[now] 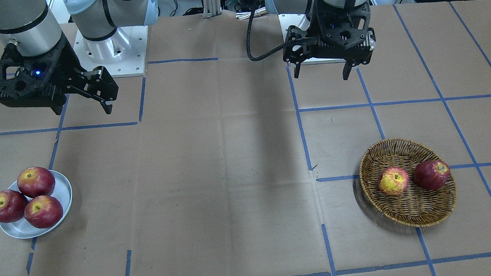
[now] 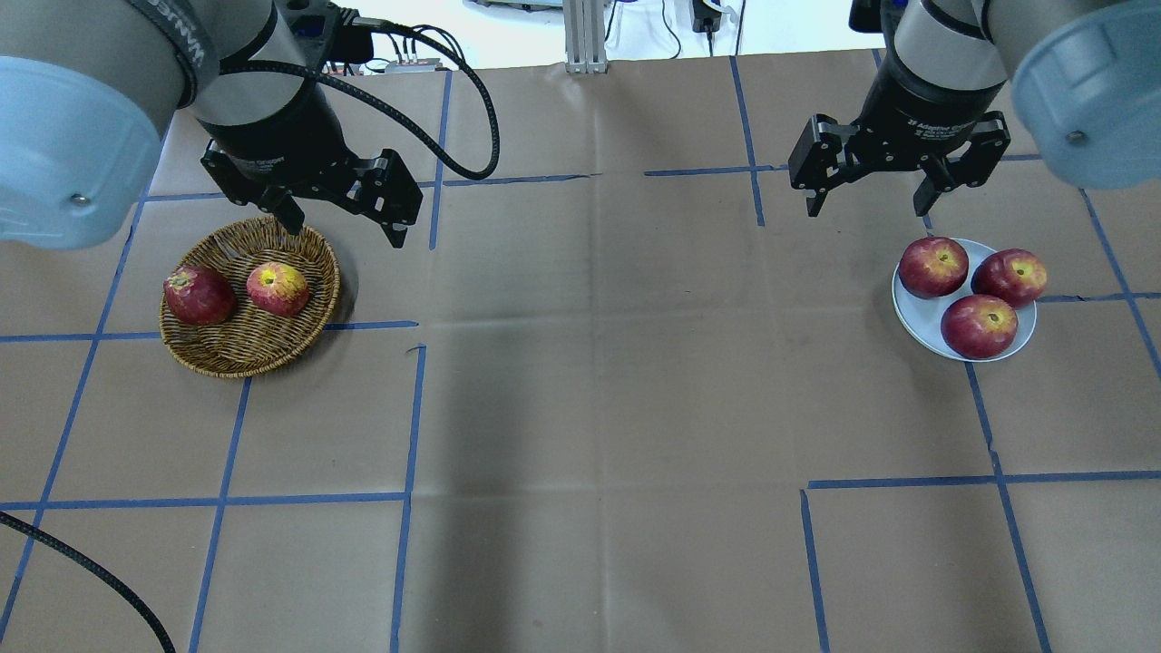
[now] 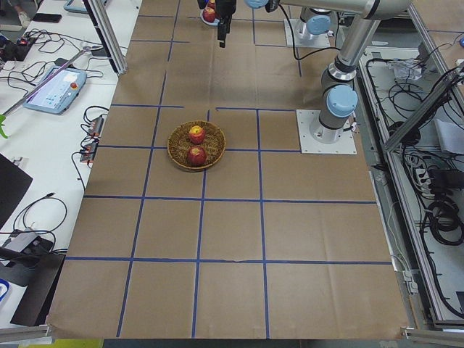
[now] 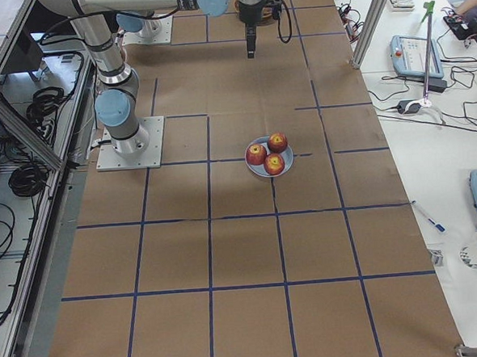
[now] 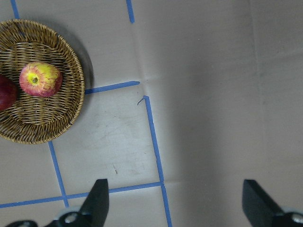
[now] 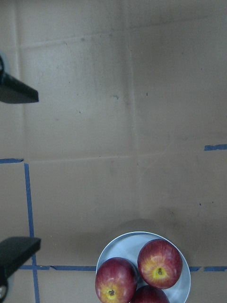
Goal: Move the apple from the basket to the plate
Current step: 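Move the left gripper over the wicker basket toward the yellow-red apple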
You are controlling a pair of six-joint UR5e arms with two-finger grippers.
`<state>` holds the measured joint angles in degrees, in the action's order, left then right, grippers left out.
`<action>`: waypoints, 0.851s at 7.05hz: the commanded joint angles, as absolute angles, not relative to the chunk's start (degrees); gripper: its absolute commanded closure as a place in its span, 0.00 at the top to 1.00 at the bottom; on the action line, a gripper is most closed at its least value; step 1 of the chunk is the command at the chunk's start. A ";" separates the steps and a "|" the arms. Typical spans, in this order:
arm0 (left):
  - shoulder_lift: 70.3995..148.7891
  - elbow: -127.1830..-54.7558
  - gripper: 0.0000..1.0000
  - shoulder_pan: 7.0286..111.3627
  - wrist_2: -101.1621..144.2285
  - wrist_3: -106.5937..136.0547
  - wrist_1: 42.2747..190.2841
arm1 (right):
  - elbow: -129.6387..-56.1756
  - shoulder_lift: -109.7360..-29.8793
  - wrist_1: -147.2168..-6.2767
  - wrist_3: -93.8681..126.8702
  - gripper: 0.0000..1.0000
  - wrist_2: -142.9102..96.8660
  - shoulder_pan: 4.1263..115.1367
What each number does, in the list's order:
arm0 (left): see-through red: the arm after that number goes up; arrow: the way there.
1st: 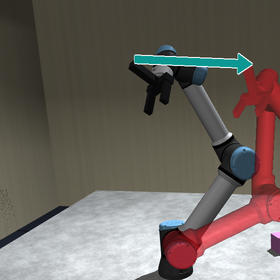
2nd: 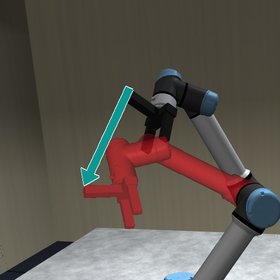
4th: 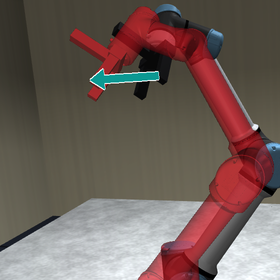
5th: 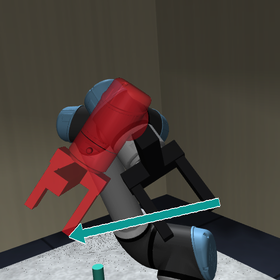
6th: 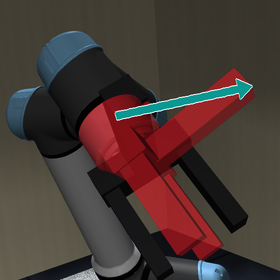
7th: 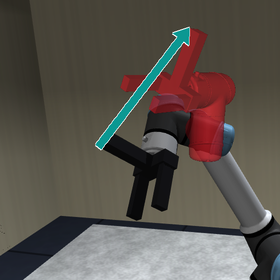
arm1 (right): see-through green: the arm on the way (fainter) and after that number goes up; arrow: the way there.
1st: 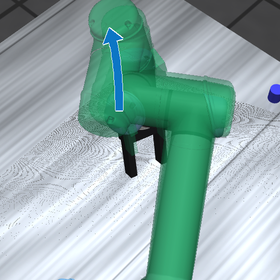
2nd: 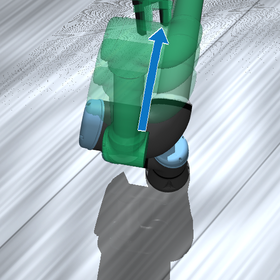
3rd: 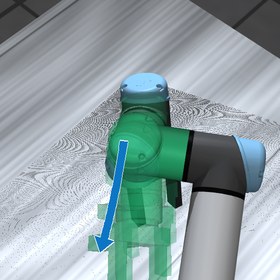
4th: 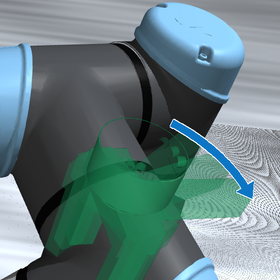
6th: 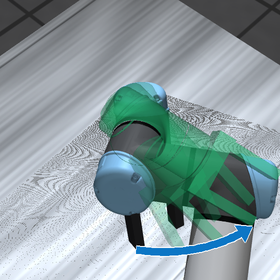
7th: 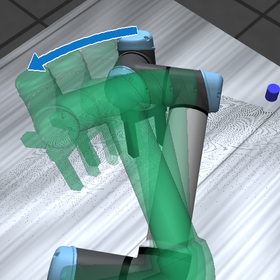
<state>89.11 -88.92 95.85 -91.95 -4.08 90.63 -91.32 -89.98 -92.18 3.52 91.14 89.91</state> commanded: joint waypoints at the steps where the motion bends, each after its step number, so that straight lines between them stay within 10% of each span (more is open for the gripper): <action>1: 88.77 -88.07 0.99 95.98 -92.11 -3.78 90.79 | -91.32 -90.00 -92.20 3.52 1.00 91.14 89.91; 6: 88.50 -87.11 0.99 95.80 -92.99 -3.69 90.44 | -91.32 -90.00 -92.11 3.52 1.00 91.14 89.91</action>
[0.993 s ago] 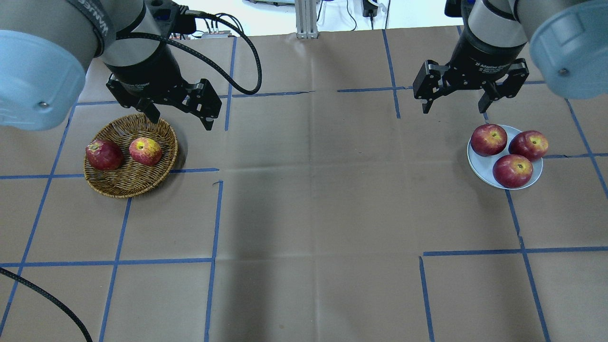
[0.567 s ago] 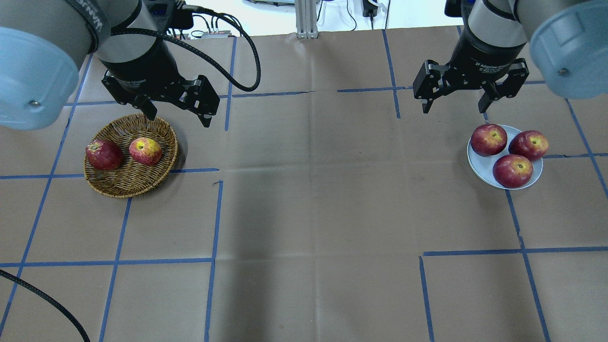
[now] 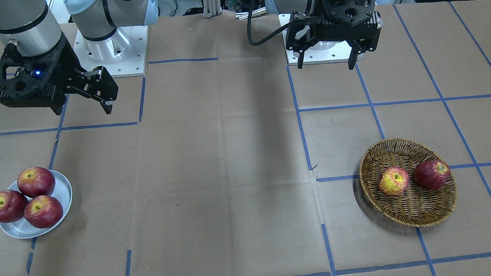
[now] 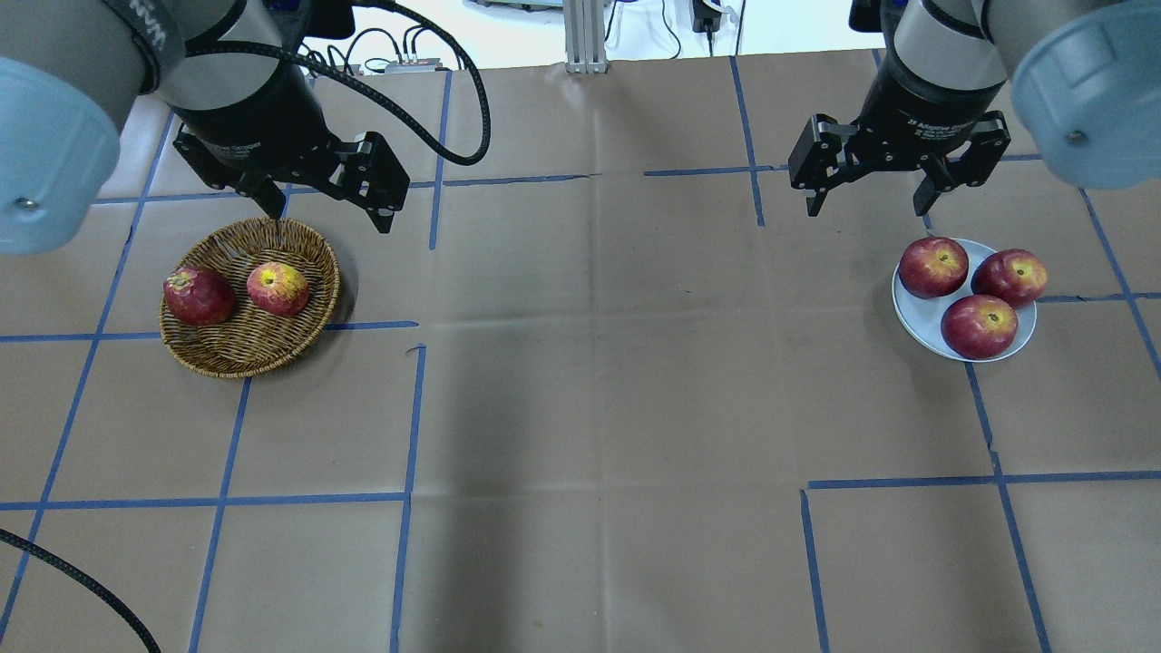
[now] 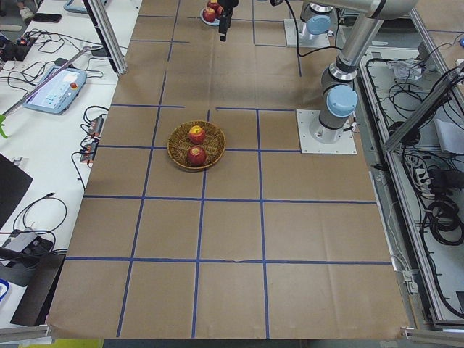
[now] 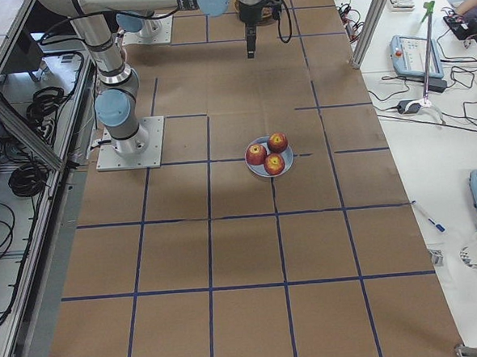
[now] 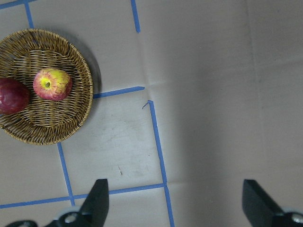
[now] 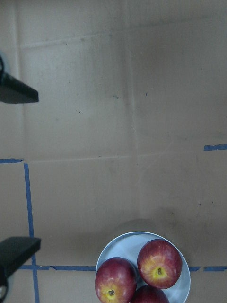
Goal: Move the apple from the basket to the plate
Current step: 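Move the left gripper over the wicker basket toward the yellow-red apple, then lower the left gripper into the basket and grasp the yellow-red apple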
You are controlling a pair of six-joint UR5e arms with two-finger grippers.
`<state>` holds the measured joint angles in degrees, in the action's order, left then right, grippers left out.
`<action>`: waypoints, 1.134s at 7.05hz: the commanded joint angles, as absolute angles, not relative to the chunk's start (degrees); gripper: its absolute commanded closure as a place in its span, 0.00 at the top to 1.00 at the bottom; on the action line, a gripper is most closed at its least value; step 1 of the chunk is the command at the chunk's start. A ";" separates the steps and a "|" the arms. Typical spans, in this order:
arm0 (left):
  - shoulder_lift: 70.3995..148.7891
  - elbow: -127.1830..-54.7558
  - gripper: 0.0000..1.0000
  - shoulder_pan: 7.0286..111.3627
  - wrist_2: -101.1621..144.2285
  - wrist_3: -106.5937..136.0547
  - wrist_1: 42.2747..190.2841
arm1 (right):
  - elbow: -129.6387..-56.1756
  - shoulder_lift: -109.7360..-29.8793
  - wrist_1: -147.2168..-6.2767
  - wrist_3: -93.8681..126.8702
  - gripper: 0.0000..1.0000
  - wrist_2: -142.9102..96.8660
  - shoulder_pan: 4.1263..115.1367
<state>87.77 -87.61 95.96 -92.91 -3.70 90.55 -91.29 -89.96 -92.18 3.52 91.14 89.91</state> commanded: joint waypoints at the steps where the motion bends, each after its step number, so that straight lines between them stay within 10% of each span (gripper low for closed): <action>1: 88.59 -87.27 0.99 95.80 -92.90 -3.60 90.35 | -91.32 -90.00 -92.20 3.52 1.00 91.14 89.91; 8: 100.25 -101.16 0.99 80.97 -96.06 -23.55 66.43 | -91.32 -90.00 -92.20 3.52 1.00 91.14 89.91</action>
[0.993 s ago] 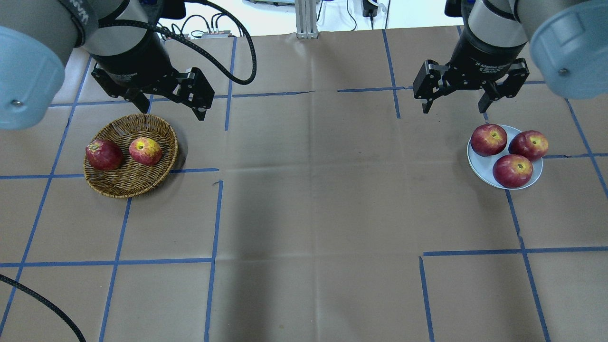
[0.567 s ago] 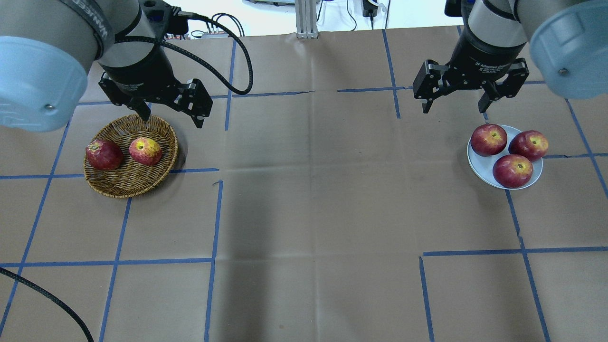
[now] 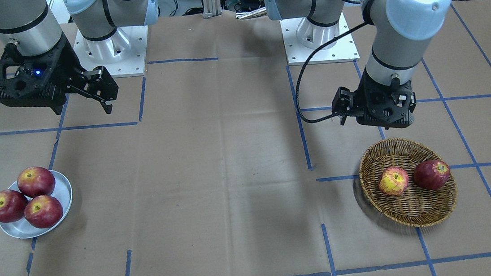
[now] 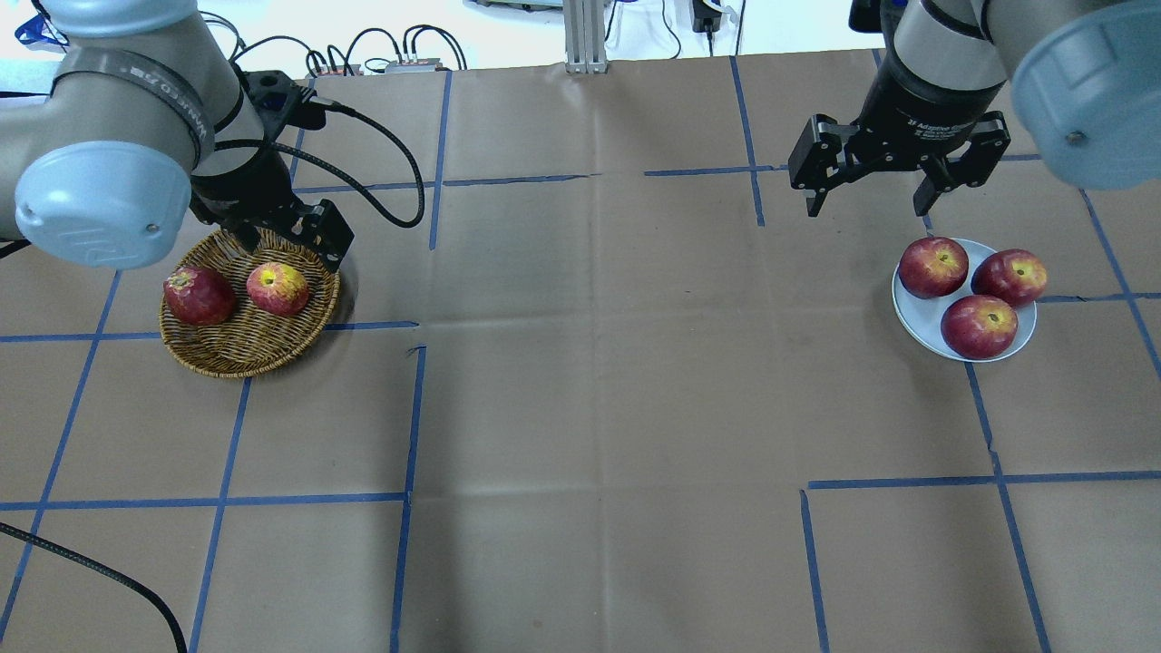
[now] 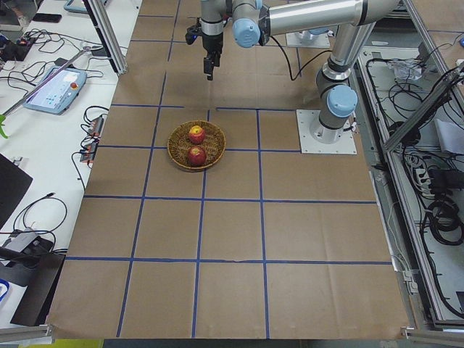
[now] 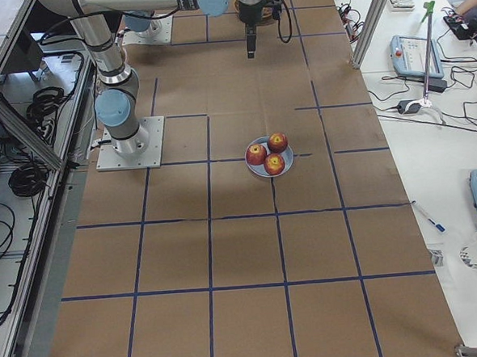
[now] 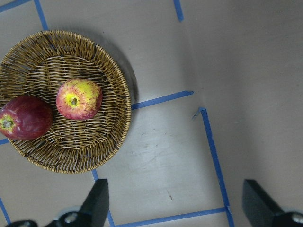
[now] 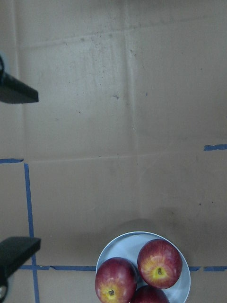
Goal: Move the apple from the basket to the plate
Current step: 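Lower the left gripper into the basket and grasp the yellow-red apple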
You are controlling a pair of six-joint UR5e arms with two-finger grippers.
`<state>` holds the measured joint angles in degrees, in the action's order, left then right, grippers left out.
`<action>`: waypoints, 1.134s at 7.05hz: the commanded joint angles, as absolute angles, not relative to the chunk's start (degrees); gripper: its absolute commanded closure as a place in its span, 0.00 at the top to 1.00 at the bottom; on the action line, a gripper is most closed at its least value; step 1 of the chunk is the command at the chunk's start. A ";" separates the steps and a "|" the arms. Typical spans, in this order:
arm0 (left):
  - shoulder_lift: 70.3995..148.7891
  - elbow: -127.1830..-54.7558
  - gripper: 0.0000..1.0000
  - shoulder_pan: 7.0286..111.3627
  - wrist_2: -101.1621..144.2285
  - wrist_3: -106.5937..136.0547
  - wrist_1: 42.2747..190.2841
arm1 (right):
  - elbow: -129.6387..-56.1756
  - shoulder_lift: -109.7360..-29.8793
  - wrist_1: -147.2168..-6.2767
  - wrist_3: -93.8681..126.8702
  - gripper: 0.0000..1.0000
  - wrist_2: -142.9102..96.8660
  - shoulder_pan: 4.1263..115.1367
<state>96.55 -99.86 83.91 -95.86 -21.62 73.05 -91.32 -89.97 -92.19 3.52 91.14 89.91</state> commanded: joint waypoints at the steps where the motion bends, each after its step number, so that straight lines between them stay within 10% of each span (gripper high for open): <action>1: 103.50 -101.25 0.99 79.29 -95.80 -24.86 64.53 | -91.32 -89.91 -92.20 3.52 1.00 91.14 89.91; 8: 112.04 -105.12 0.99 73.21 -93.70 -36.91 49.22 | -91.32 -90.00 -92.11 3.52 1.00 91.14 89.91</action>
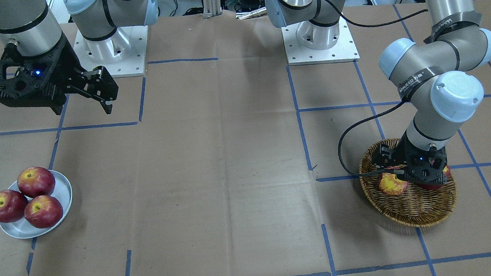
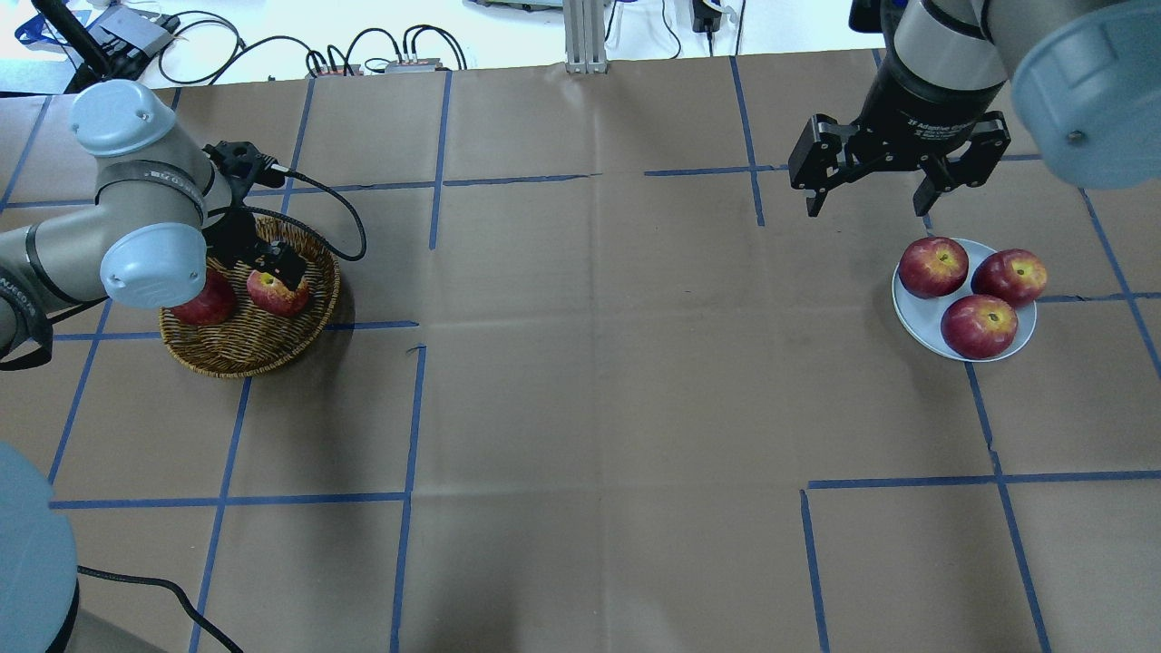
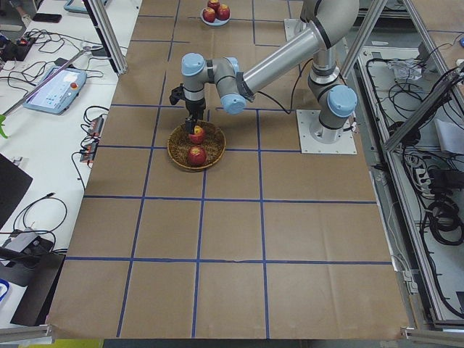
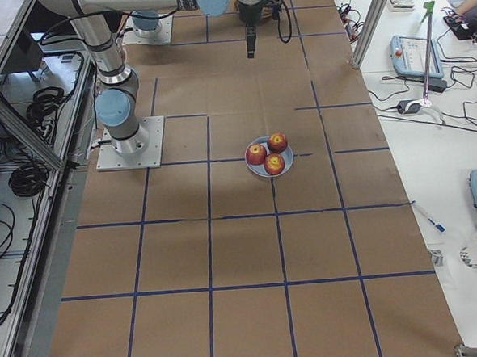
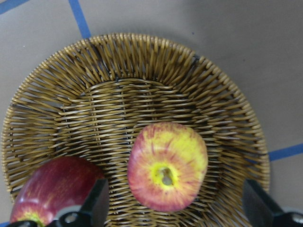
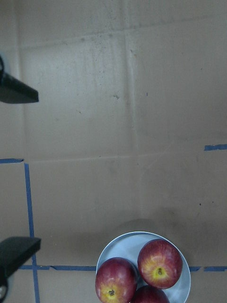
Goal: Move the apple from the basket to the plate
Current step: 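Lower the left gripper into the basket and grasp the yellow-red apple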
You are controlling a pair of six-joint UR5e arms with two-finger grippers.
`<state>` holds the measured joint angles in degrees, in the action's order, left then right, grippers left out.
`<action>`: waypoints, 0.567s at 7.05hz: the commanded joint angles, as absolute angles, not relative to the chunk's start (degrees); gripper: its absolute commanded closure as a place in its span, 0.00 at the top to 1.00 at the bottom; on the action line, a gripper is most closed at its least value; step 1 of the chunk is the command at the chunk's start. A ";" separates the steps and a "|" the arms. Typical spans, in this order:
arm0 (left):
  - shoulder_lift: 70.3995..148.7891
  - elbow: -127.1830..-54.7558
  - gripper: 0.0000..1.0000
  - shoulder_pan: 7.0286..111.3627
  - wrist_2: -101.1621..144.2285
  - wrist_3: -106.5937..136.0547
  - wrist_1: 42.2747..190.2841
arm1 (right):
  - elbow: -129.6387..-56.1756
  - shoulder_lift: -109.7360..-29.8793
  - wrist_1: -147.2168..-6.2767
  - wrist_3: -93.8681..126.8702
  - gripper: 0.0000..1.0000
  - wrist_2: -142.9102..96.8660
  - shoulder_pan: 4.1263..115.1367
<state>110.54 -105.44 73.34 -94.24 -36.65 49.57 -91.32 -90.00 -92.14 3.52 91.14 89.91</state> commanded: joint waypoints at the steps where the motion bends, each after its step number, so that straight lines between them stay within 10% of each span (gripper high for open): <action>1: 114.15 -104.68 0.99 73.21 -90.56 -36.91 49.22 | -91.32 -90.00 -92.20 3.52 1.00 91.14 89.91; 4: 116.97 -104.41 0.99 73.21 -91.05 -38.05 46.07 | -91.32 -89.91 -92.20 3.52 1.00 91.14 89.91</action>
